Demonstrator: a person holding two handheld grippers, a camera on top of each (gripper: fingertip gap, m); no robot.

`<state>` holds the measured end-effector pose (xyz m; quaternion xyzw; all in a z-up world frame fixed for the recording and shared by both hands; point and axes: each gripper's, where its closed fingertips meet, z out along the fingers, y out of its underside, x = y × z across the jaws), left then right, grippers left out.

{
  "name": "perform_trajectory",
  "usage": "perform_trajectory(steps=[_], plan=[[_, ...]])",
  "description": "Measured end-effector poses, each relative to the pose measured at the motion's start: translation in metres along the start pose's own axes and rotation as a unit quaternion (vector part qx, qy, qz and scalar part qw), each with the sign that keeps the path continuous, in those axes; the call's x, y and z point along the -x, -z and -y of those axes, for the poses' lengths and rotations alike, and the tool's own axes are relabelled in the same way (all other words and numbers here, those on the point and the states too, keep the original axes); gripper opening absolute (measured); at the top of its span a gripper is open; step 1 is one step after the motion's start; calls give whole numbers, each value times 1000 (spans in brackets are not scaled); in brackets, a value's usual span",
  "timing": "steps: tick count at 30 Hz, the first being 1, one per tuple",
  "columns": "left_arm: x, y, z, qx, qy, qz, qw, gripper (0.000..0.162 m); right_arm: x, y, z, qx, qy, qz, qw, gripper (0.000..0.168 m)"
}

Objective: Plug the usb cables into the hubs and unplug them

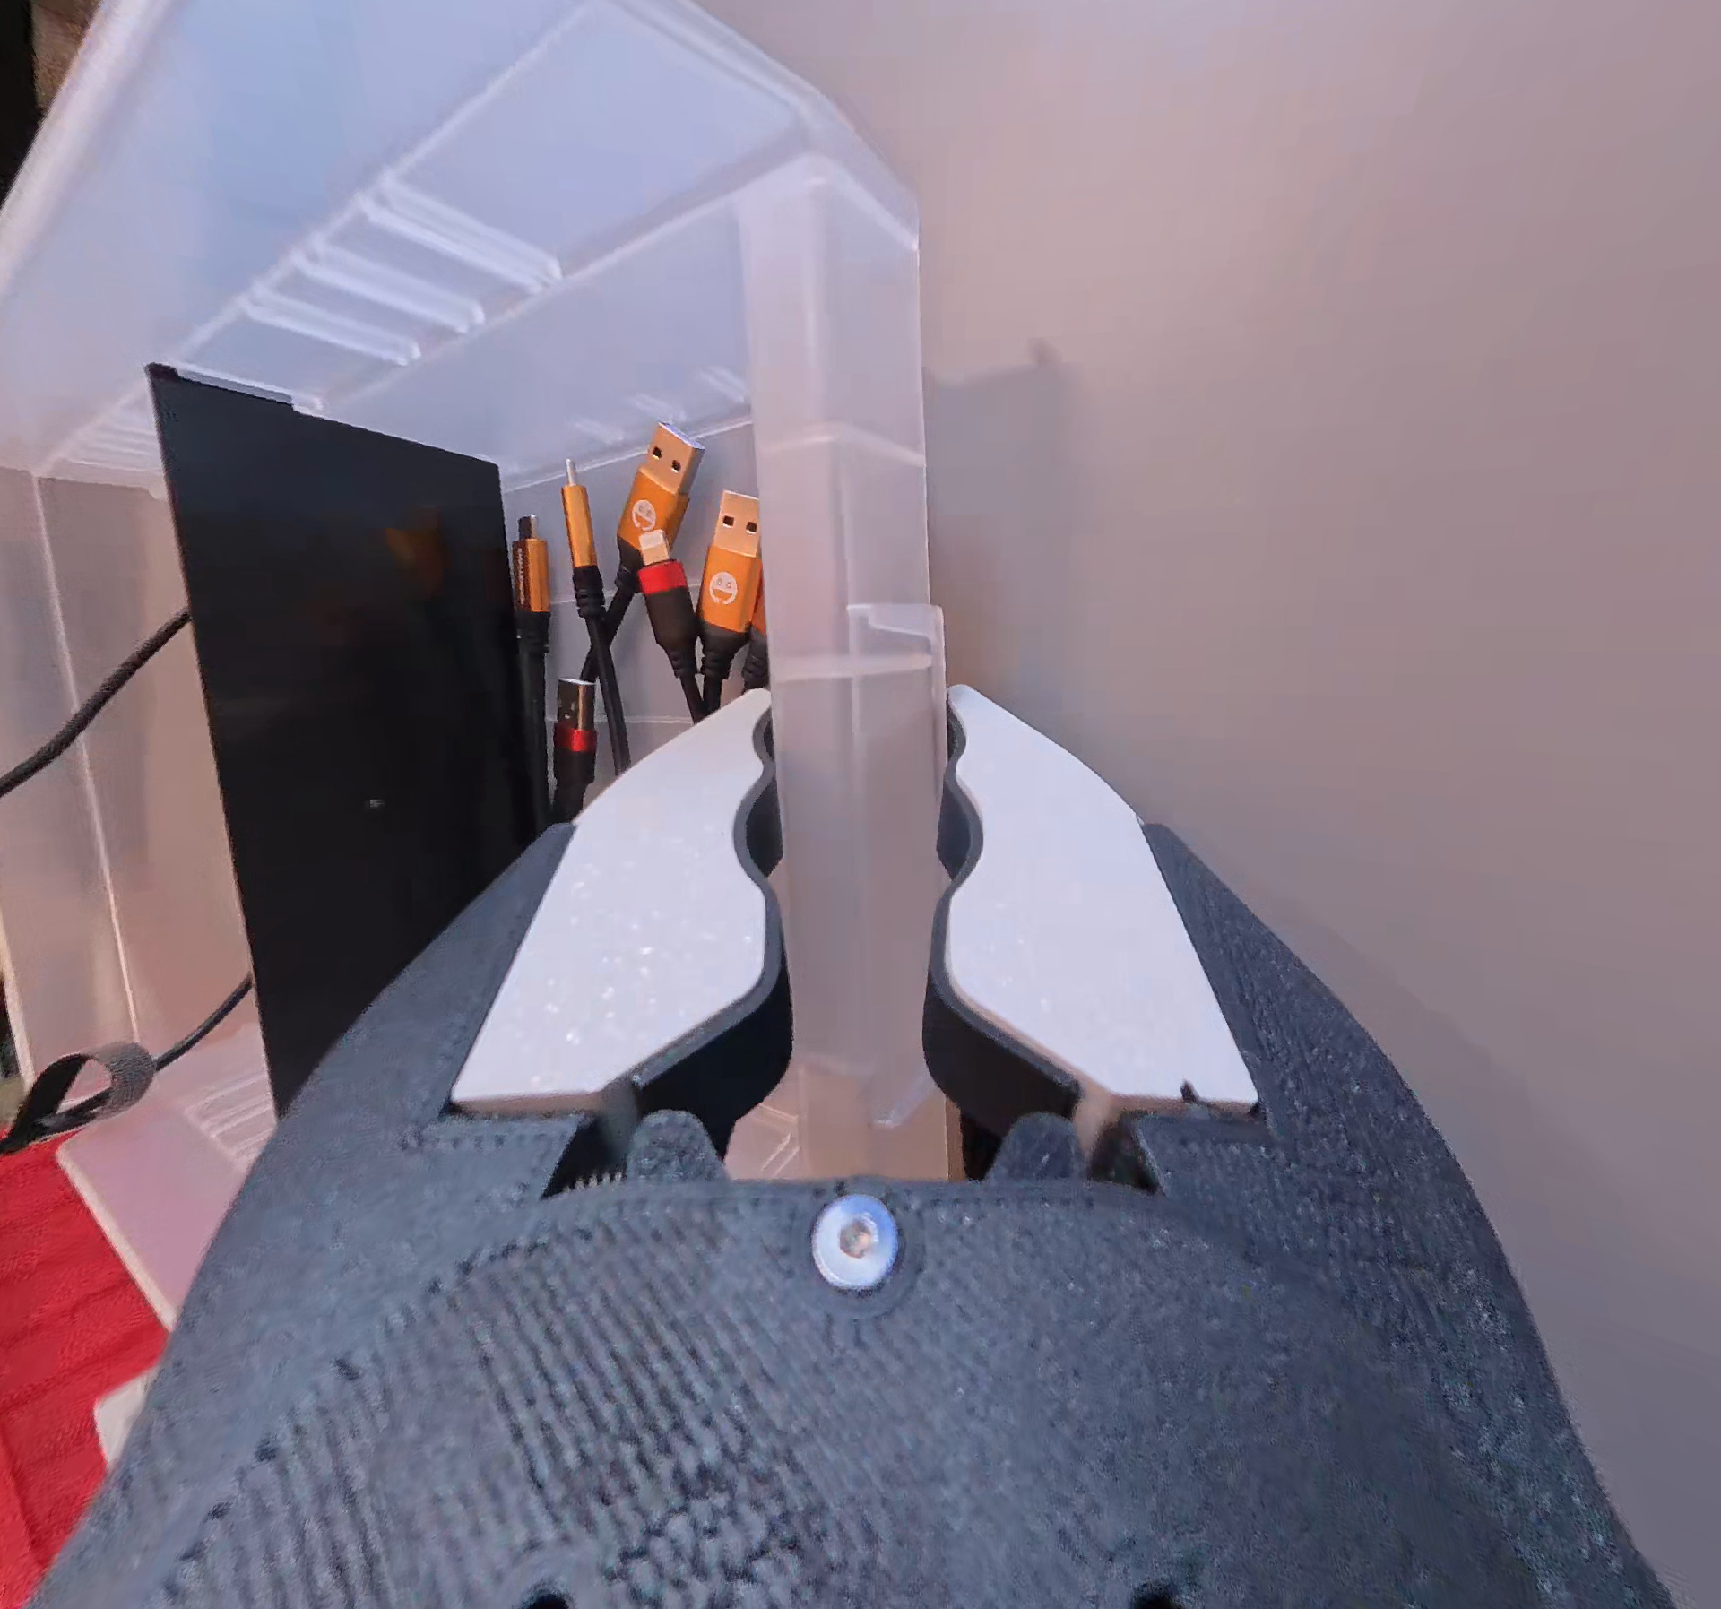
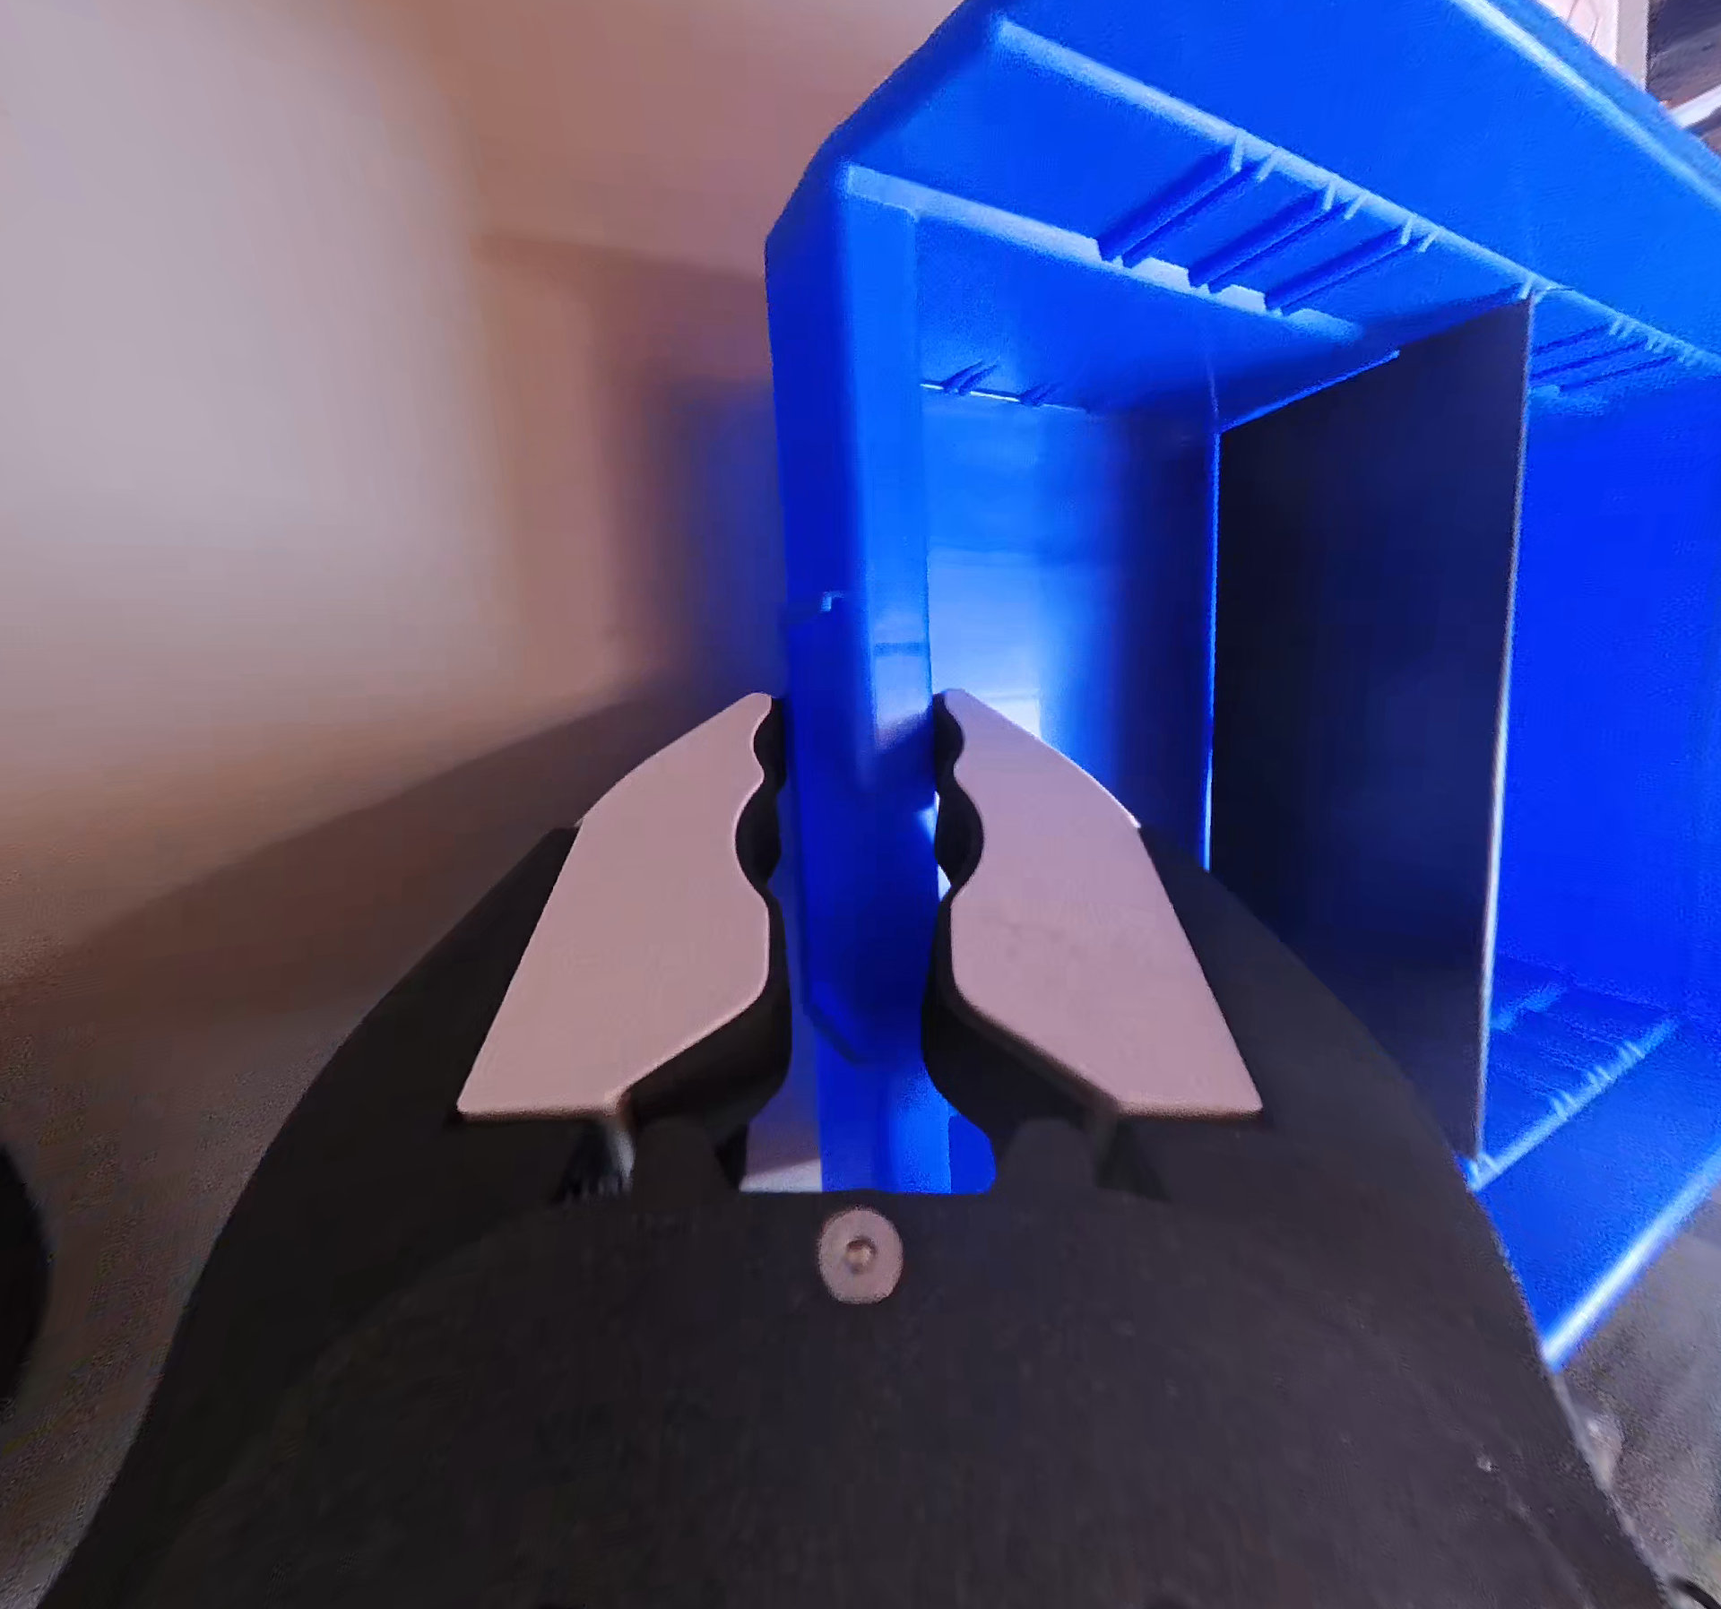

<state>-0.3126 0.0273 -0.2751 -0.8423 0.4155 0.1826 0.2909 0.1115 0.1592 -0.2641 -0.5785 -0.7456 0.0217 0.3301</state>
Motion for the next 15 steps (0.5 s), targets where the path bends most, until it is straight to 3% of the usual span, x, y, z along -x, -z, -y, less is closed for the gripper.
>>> perform_trajectory(steps=[5, 8, 12, 15], plan=[[0, -5, 6, -2, 4, -32, 999, 31, -13, -1, -7, -10, -17, -13, 1000, 31], [1, -4, 6, -6, 18, -8, 1000, 33, -15, 12, -1, -13, -38, -51, 998, 33], [8, 24, 18, -58, 51, 11, 997, 38, -12, 46, 30, -74, -89, -114, 987, 33], [46, 55, 28, -115, 114, 40, 986, 29, -6, 65, 63, -150, -149, -122, 970, 33]])
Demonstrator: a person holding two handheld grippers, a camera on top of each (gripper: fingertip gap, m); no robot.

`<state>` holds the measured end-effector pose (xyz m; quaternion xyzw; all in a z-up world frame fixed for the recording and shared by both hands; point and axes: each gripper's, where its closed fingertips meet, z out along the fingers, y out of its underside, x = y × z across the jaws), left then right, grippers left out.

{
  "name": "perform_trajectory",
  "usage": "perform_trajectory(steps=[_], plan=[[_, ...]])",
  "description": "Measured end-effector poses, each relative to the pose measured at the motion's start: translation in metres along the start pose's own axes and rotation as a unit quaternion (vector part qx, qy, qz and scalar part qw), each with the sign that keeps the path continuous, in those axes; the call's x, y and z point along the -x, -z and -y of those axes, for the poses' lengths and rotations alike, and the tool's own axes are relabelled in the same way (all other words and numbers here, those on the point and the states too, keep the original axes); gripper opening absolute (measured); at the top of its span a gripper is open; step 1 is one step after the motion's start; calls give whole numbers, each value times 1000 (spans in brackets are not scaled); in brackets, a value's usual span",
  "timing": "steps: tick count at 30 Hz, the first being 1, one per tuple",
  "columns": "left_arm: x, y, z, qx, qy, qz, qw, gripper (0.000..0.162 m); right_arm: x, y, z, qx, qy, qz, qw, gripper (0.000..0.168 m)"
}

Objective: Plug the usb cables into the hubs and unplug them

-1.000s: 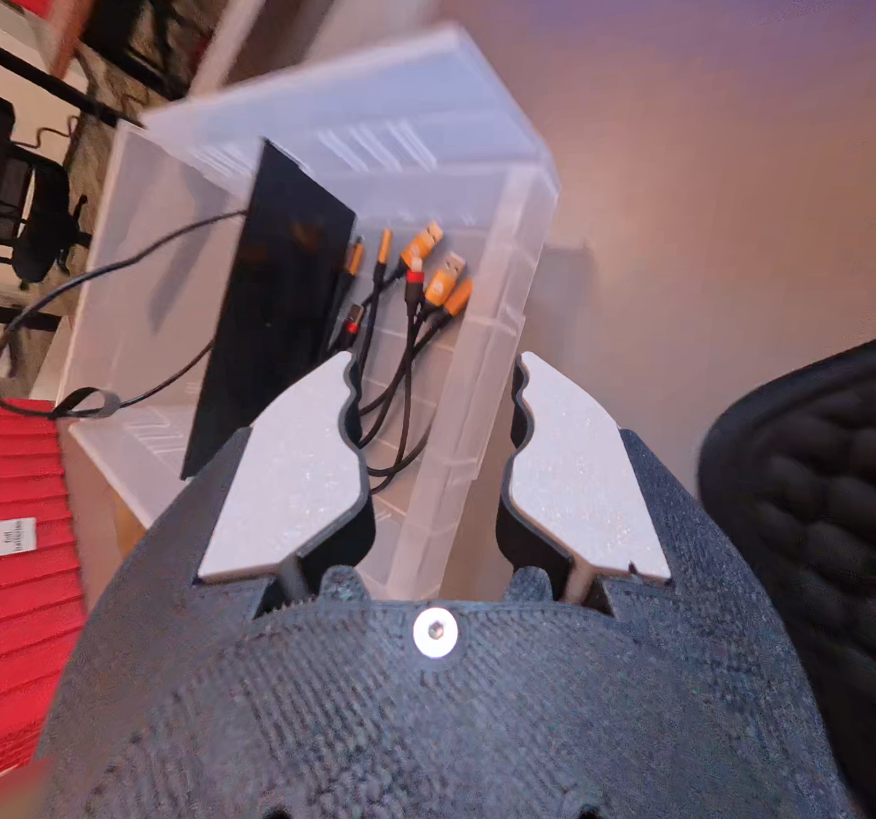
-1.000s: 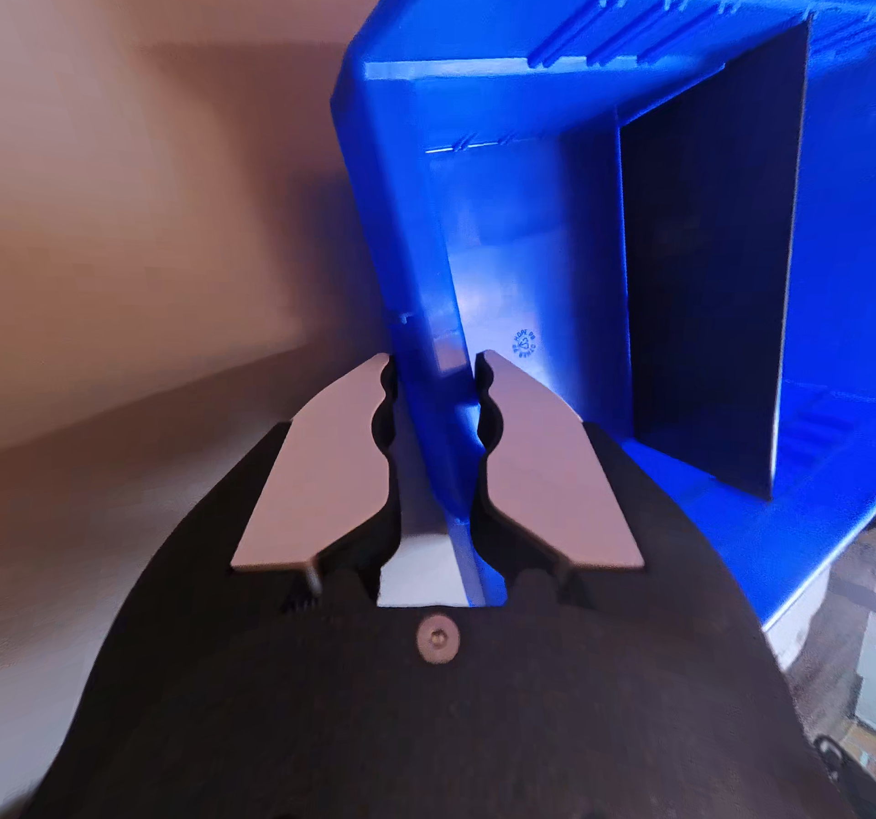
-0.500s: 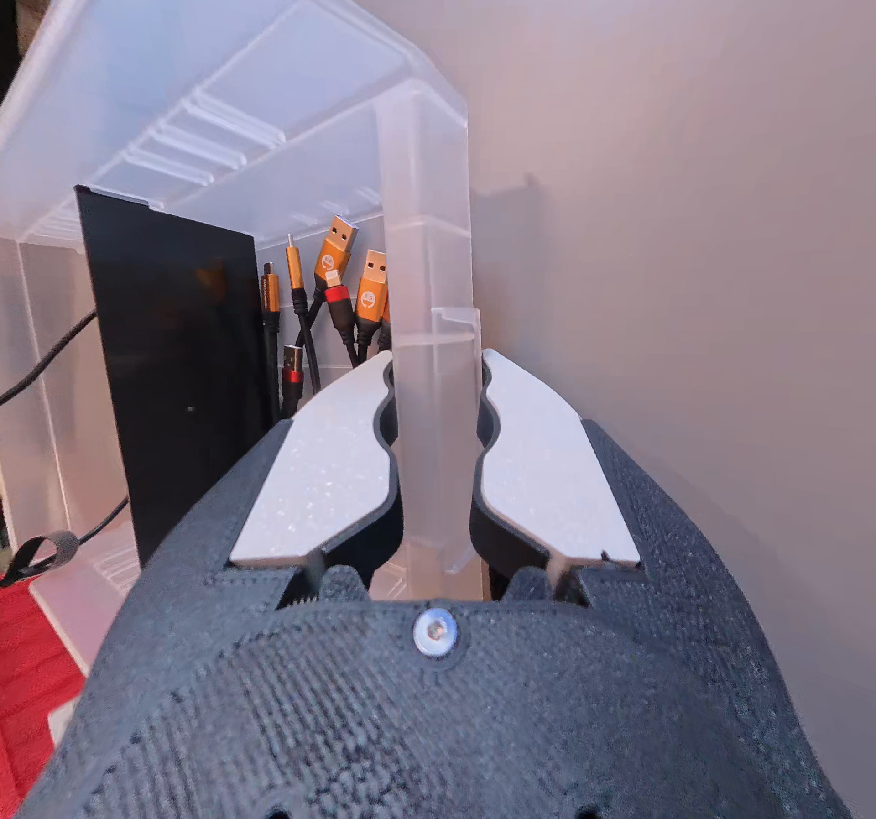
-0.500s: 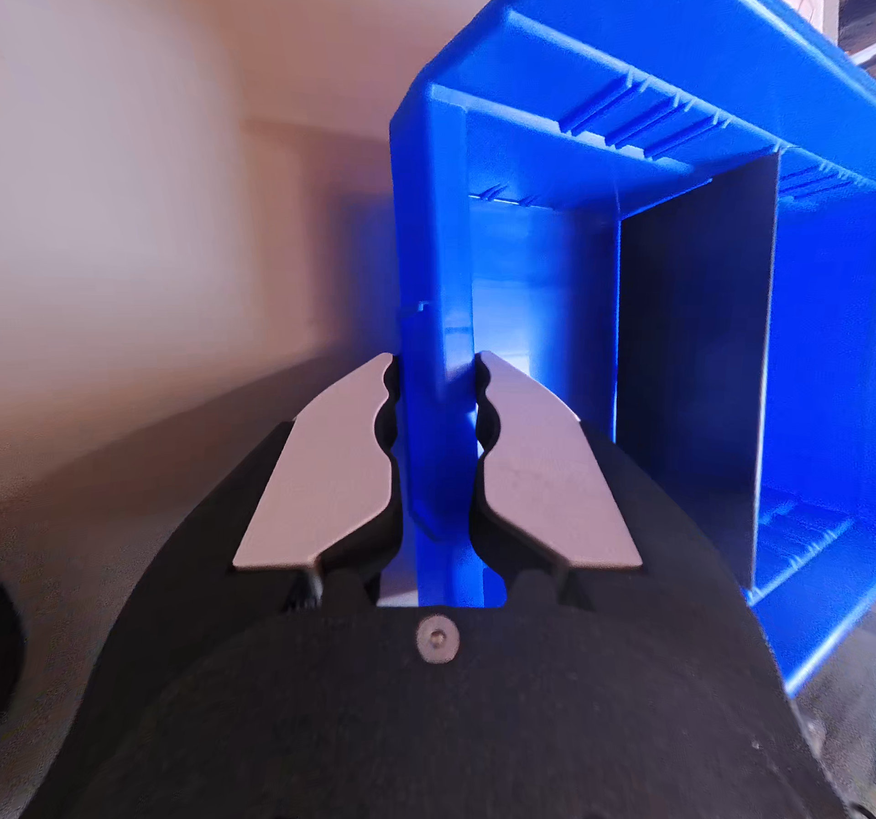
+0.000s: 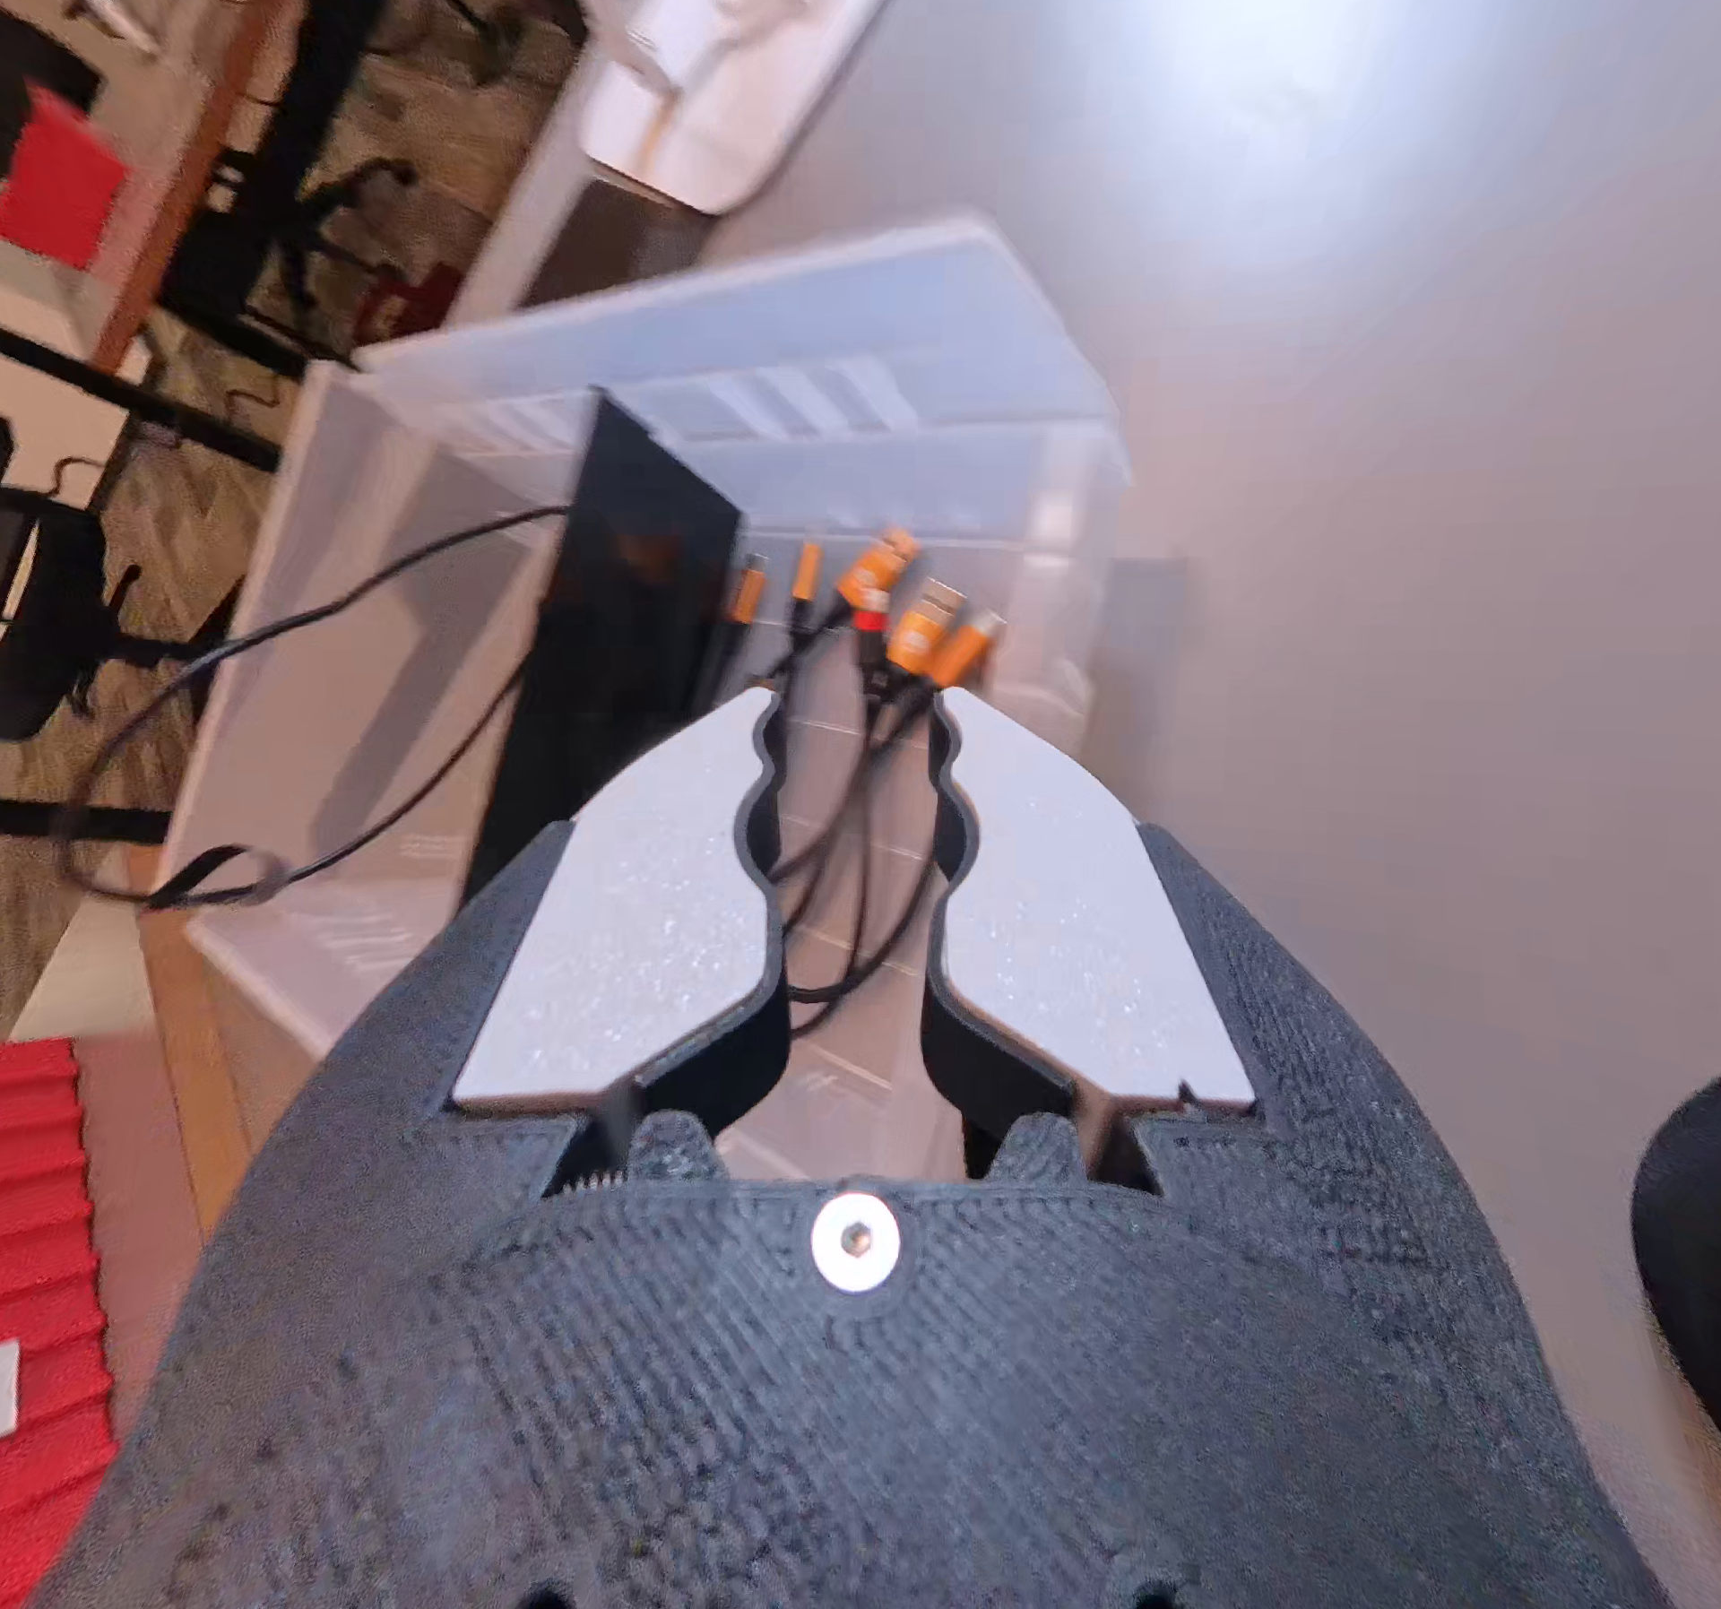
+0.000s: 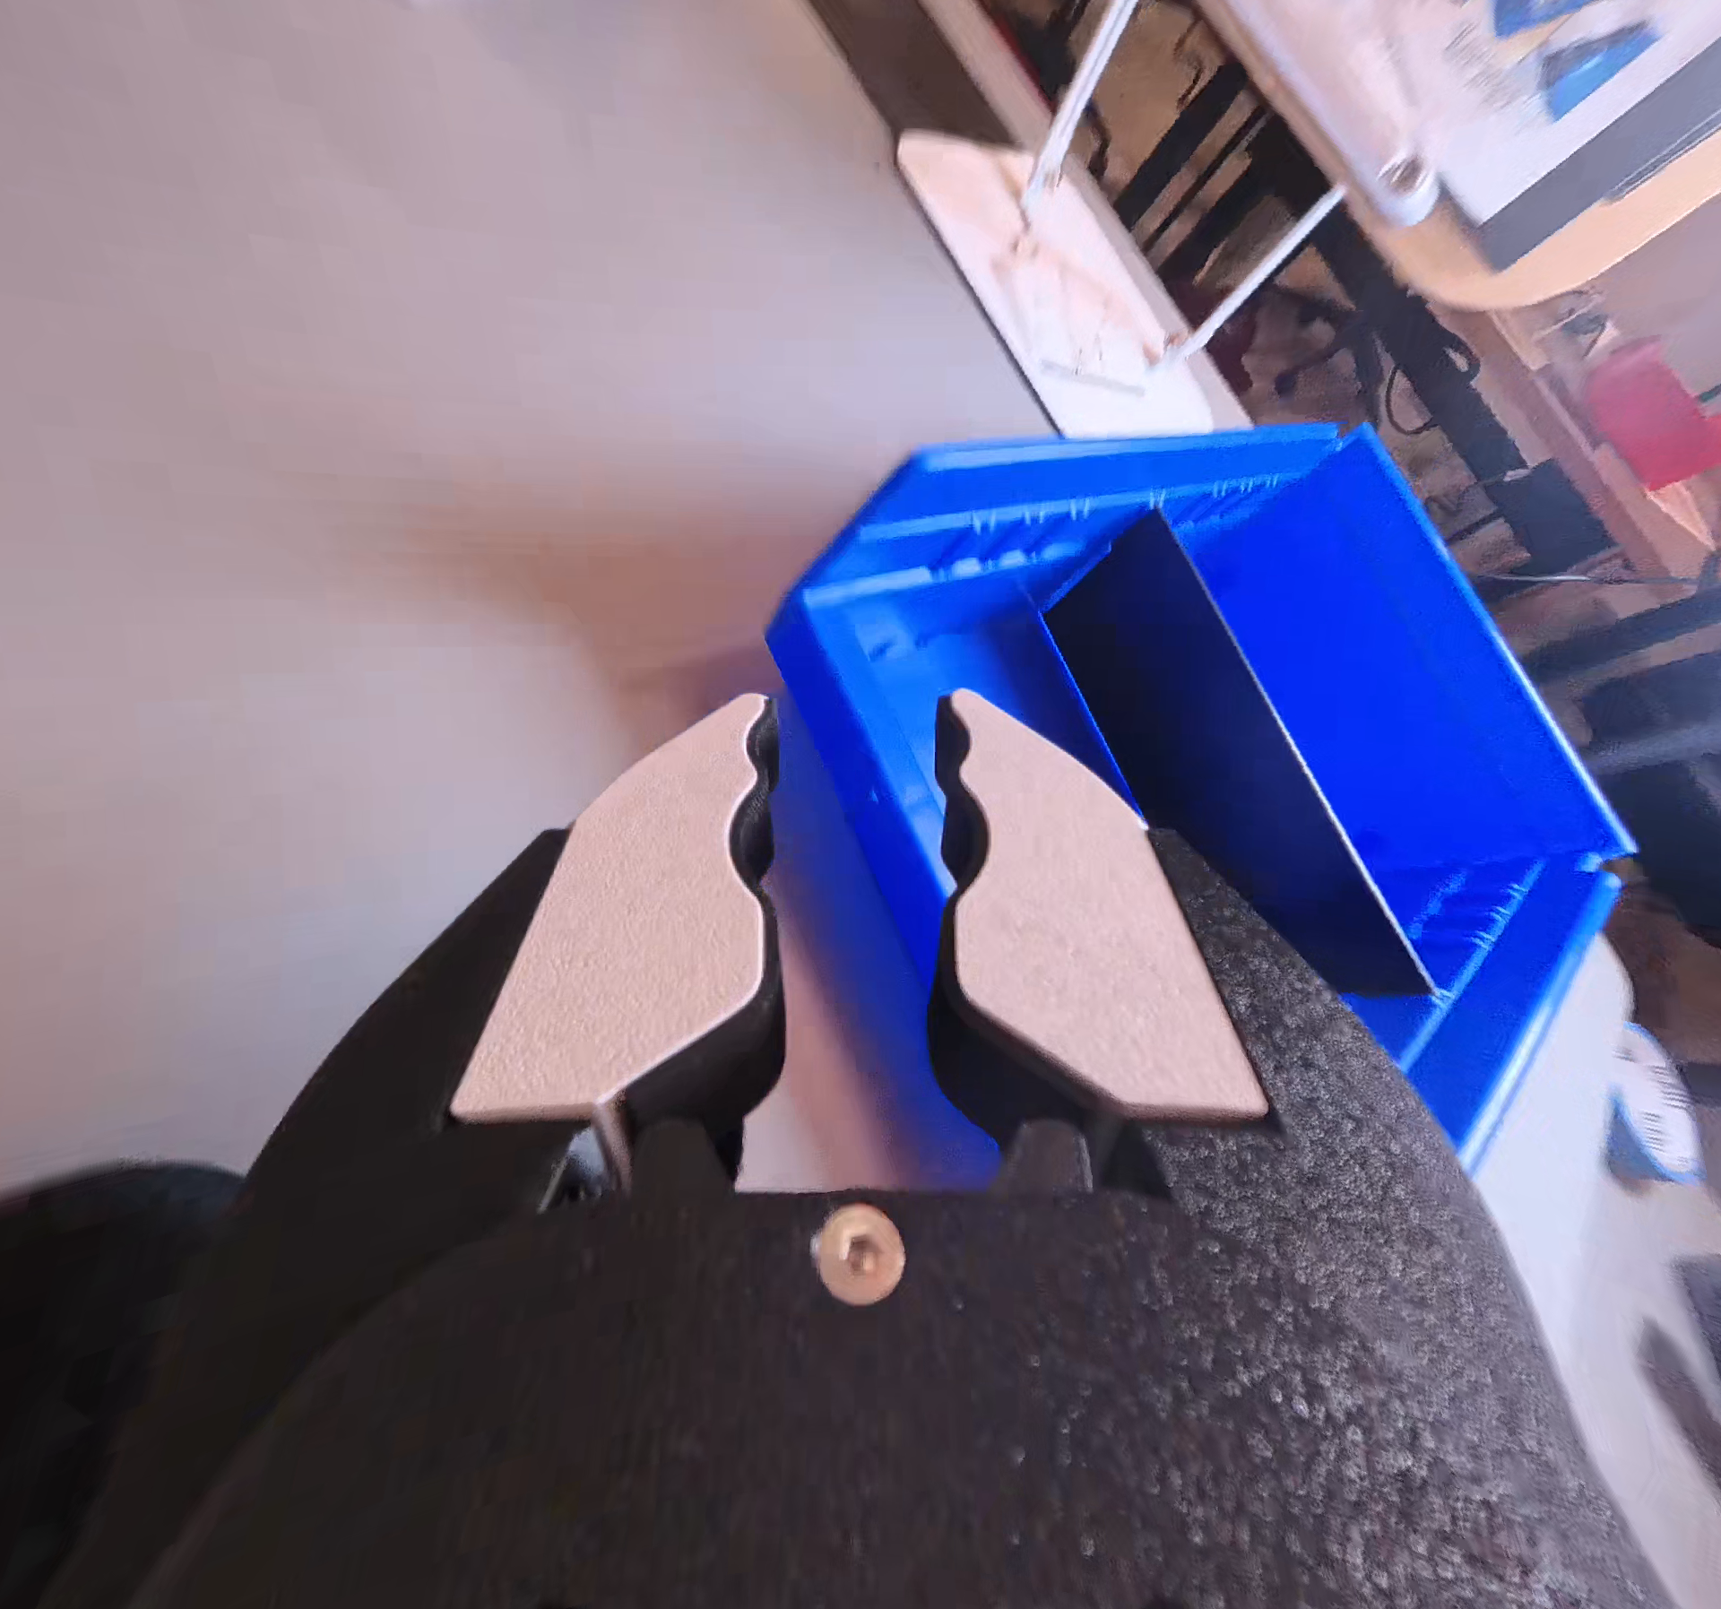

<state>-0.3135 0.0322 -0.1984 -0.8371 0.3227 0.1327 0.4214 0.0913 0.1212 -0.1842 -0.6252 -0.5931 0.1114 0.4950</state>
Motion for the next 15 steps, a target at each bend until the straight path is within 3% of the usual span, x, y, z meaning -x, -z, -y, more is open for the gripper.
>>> perform_trajectory(steps=[4, 7, 11, 15], plan=[[67, 11, 16, -32, 76, 36, 996, 29, 13, -5, 35, -64, -49, 19, 997, 33], [108, -12, 0, 33, 73, 52, 995, 32, 17, -19, 50, -79, -40, 41, 995, 32], [141, -59, -21, 135, 60, 17, 989, 32, 17, -43, 61, -82, -23, 75, 994, 31], [158, -100, -62, 264, 89, -37, 960, 38, 19, -61, 66, -104, -55, 104, 988, 30]])
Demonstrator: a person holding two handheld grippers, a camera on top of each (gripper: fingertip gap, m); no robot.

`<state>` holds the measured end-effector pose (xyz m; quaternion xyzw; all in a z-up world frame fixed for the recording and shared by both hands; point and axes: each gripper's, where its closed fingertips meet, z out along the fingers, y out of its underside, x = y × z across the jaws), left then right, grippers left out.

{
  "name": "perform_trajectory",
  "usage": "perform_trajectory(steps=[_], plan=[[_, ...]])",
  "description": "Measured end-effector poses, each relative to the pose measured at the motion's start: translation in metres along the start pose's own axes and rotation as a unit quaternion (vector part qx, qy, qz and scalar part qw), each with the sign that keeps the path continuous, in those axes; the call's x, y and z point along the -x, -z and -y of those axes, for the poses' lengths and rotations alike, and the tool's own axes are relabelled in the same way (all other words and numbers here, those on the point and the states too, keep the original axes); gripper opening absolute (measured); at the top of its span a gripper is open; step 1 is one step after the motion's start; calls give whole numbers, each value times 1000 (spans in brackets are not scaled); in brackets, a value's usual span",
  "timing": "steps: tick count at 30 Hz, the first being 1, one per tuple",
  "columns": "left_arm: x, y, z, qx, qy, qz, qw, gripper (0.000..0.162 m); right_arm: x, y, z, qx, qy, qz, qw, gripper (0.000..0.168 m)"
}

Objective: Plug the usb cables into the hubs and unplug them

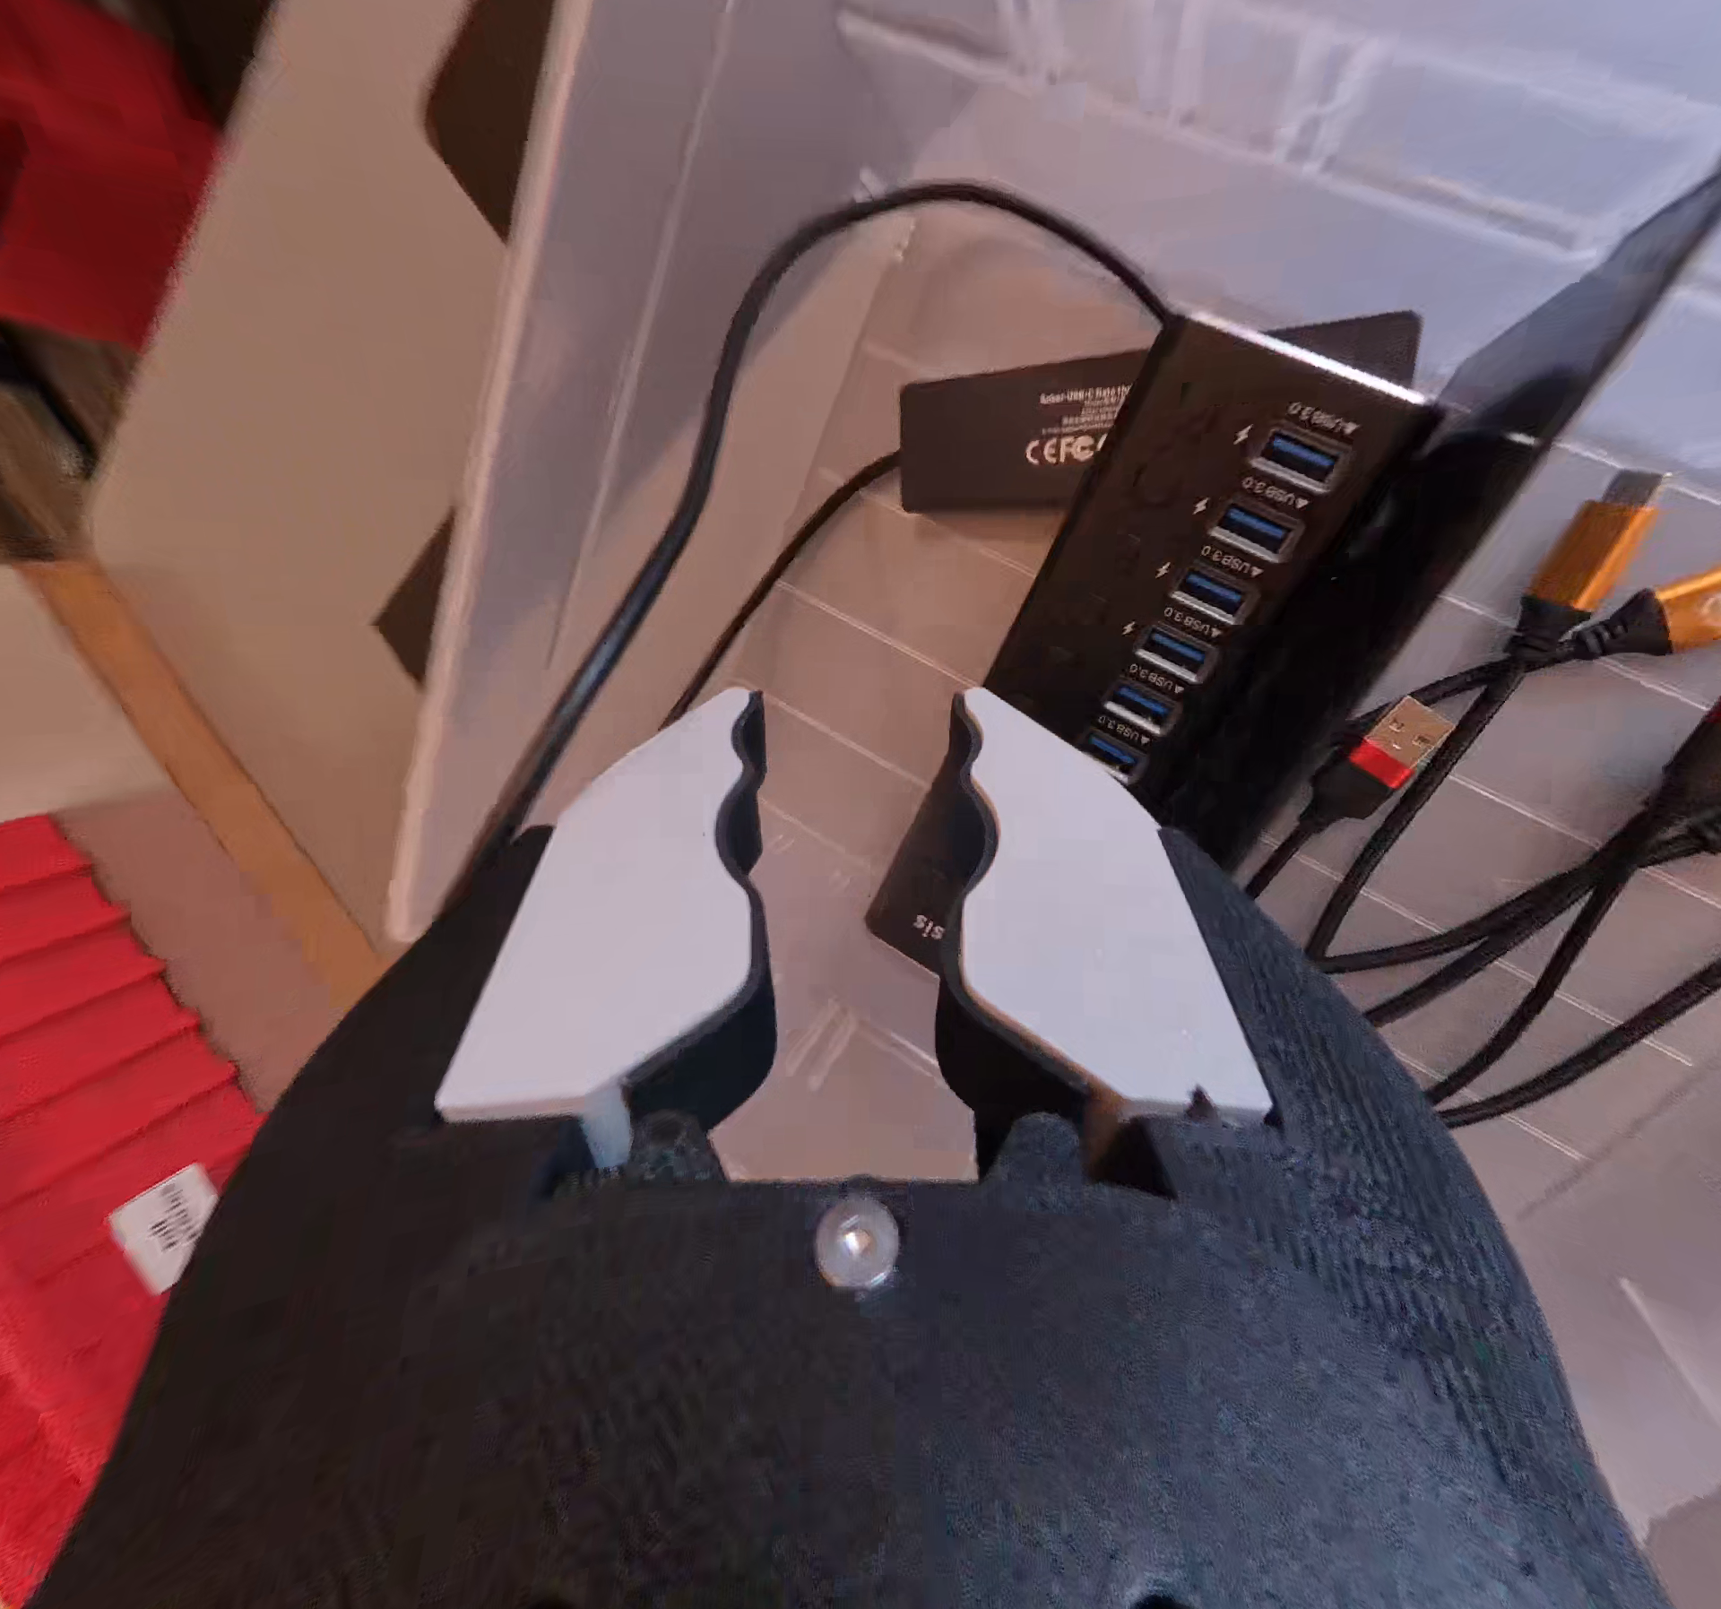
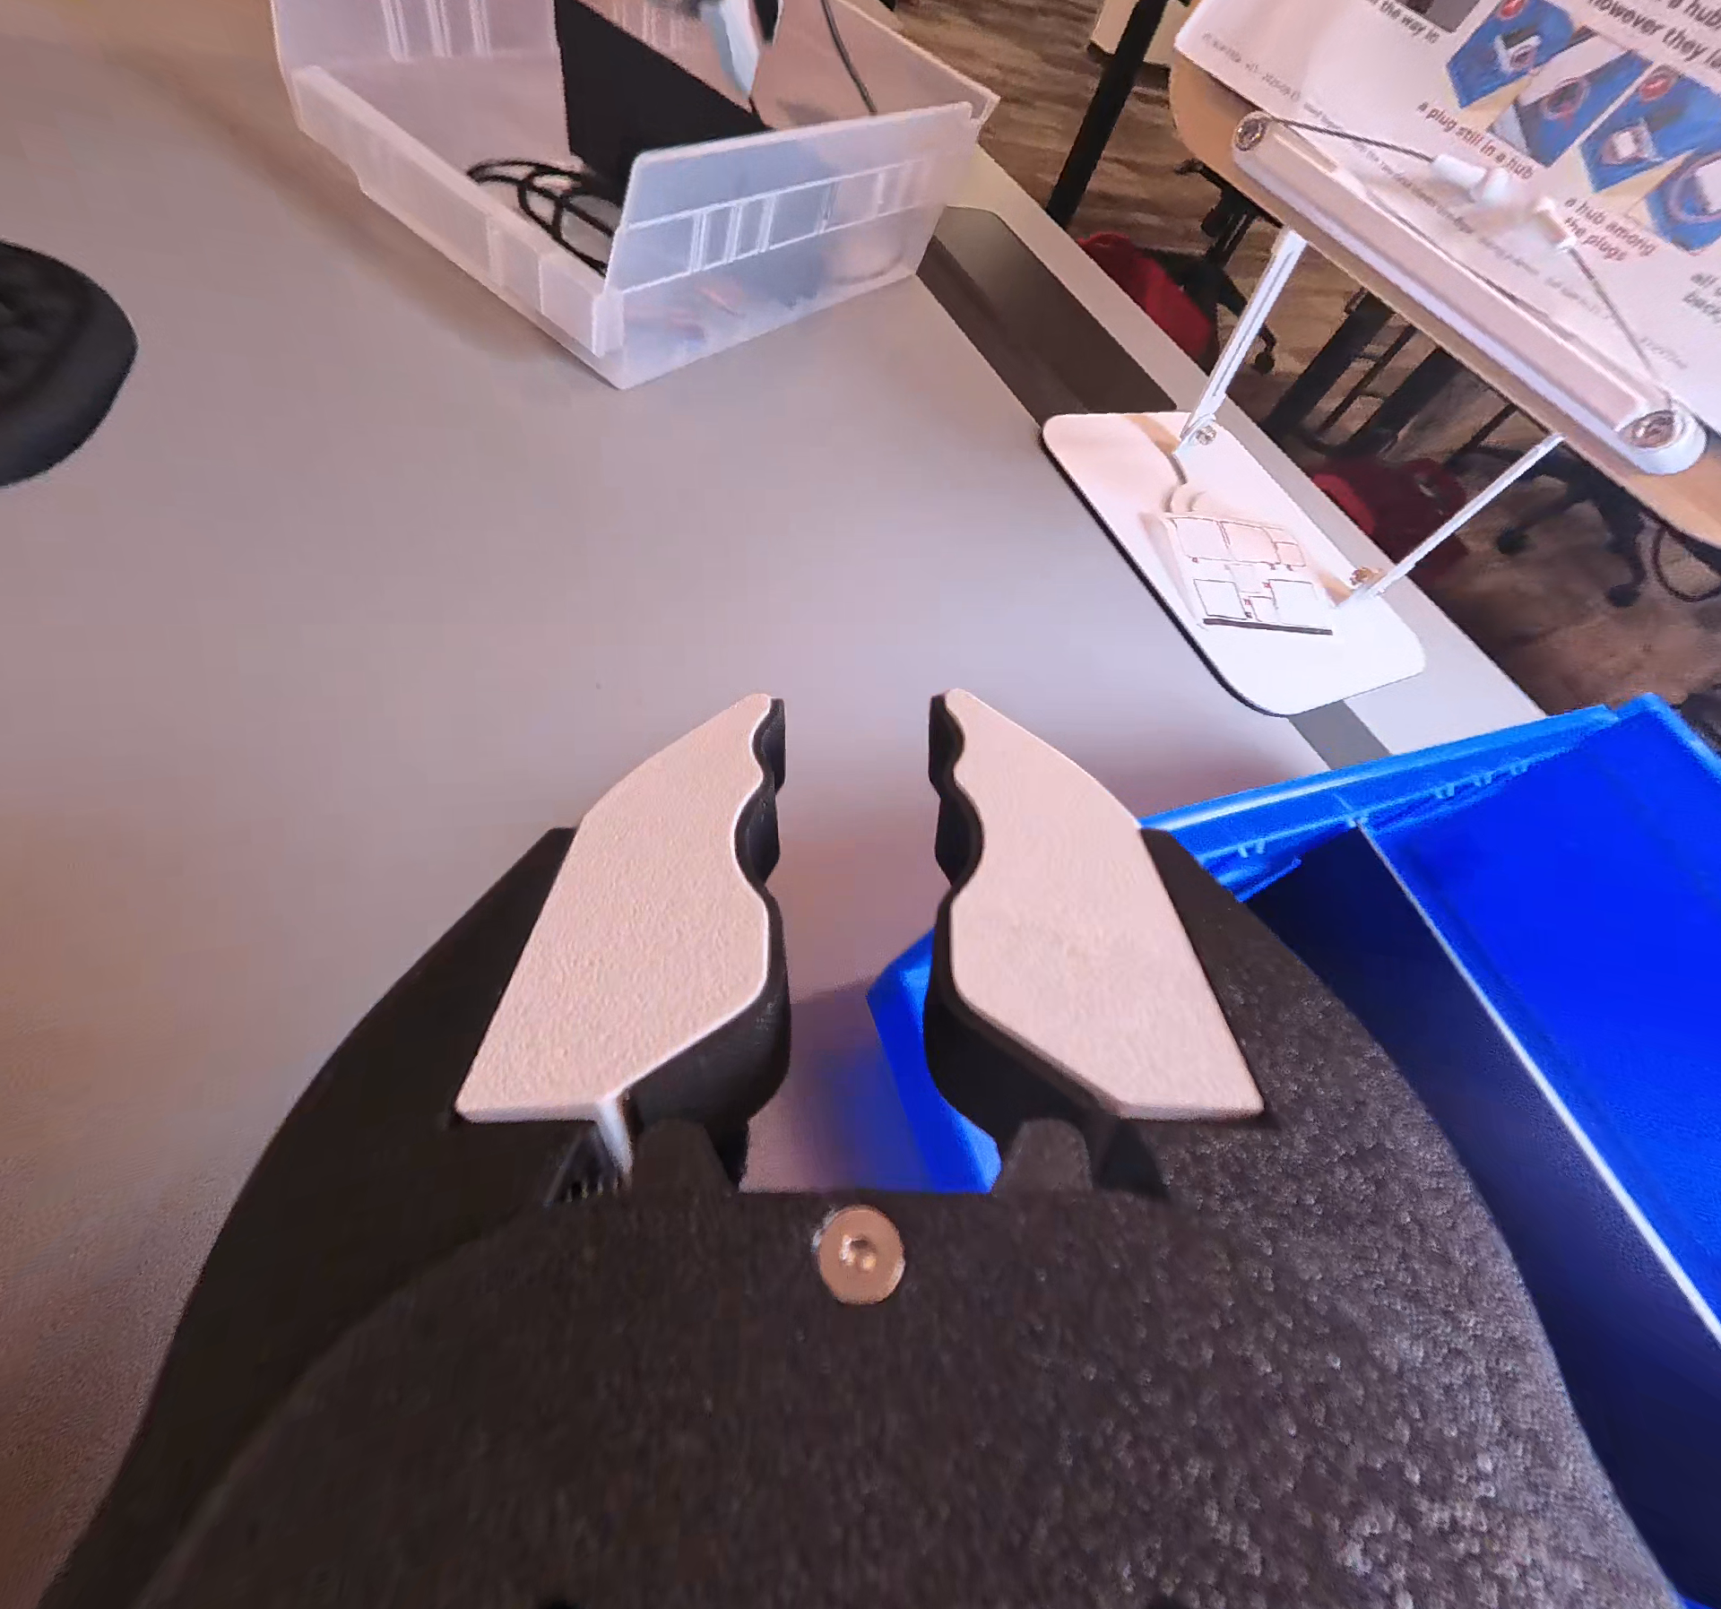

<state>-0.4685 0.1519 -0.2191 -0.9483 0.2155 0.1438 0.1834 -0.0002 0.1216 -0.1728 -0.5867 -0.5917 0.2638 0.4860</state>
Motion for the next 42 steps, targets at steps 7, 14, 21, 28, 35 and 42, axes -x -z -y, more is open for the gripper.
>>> perform_trajectory(steps=[7, 14, 21, 28, 35, 42], plan=[[-16, -23, 7, -9, -41, -7, 999, 26, 14, 22, -6, -12, -18, -8, 1000, 29], [-5, 0, 19, -34, -64, 26, 997, 29, 26, 26, 3, -37, -58, 11, 998, 29], [-18, 44, 45, -75, -118, 28, 990, 28, 30, 29, 1, -53, -80, 18, 995, 28], [-3, -27, 24, 31, -80, -33, 996, 45, 40, 39, 1, -56, -80, 26, 995, 28], [-22, -60, 35, 48, -84, -125, 987, 32, 30, 57, -10, -82, -130, 14, 988, 28], [-18, -68, 42, 15, -43, -139, 989, 8, 27, 56, -16, -83, -145, 19, 986, 28]])
